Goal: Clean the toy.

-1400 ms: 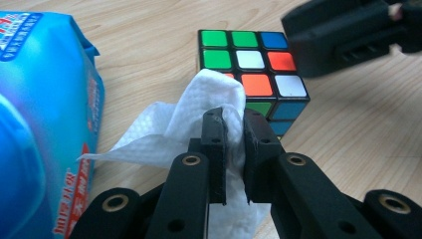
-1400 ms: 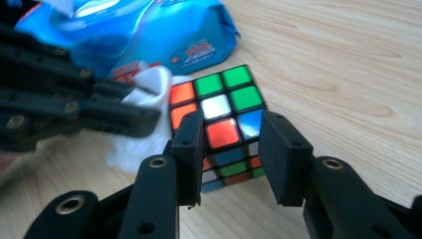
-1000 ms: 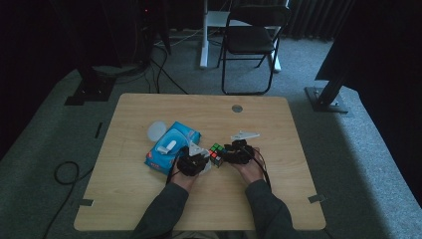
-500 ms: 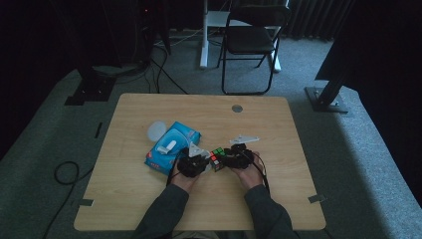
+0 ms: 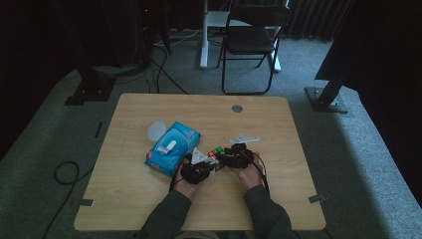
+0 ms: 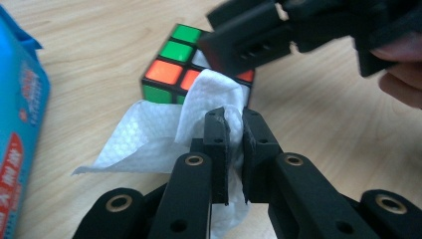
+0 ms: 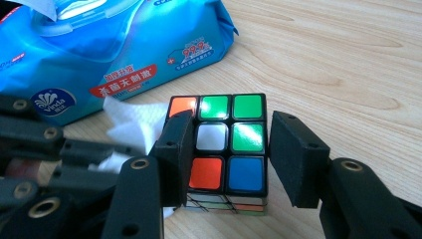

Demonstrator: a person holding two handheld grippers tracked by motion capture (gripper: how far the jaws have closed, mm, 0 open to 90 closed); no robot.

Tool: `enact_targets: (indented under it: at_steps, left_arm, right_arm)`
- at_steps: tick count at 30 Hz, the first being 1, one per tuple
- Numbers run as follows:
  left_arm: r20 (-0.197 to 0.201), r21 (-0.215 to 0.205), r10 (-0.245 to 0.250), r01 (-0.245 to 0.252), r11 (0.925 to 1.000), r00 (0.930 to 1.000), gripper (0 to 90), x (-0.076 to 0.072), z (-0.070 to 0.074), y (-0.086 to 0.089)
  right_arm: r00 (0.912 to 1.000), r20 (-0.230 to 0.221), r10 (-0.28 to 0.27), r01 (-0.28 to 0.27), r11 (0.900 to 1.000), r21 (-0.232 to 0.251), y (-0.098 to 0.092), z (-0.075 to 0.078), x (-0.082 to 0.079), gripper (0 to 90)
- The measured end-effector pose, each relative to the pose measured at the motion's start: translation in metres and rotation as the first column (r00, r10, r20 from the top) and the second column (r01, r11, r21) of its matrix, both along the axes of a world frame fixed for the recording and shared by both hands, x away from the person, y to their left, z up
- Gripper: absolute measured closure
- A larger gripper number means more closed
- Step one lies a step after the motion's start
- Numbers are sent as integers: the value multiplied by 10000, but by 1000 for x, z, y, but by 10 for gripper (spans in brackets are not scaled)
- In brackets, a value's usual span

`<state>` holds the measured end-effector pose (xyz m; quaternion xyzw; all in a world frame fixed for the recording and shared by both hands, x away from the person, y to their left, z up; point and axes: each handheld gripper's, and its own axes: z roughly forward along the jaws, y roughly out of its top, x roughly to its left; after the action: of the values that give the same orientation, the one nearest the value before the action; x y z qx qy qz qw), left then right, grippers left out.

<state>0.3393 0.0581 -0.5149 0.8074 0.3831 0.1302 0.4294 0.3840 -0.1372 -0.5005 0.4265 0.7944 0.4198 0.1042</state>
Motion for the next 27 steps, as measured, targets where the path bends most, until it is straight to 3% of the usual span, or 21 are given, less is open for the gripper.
enact_targets:
  at_steps: [7,13,15,20,27]
  left_arm:
    - [33,-152,633,-633,9979,9980,835,16,5,8]
    - [-64,-115,494,-495,9987,9988,837,11,1,5]
    - [-164,-317,336,-341,9989,9993,837,3,-1,3]
    - [-171,-303,-62,57,9995,9998,837,-9,-4,-4]
    - [-4,-40,185,-185,9998,9998,837,0,-1,1]
  right_arm:
    - [10000,5,-78,78,10000,12,1,0,-1,527]
    - [9999,28,-108,108,9999,123,0,-1,-1,526]
    - [9999,20,-146,146,9997,181,-1,-2,-1,526]
    - [9999,-24,-163,163,9996,215,-1,-2,0,526]
    - [9999,-38,-160,161,9997,197,-1,-2,0,525]
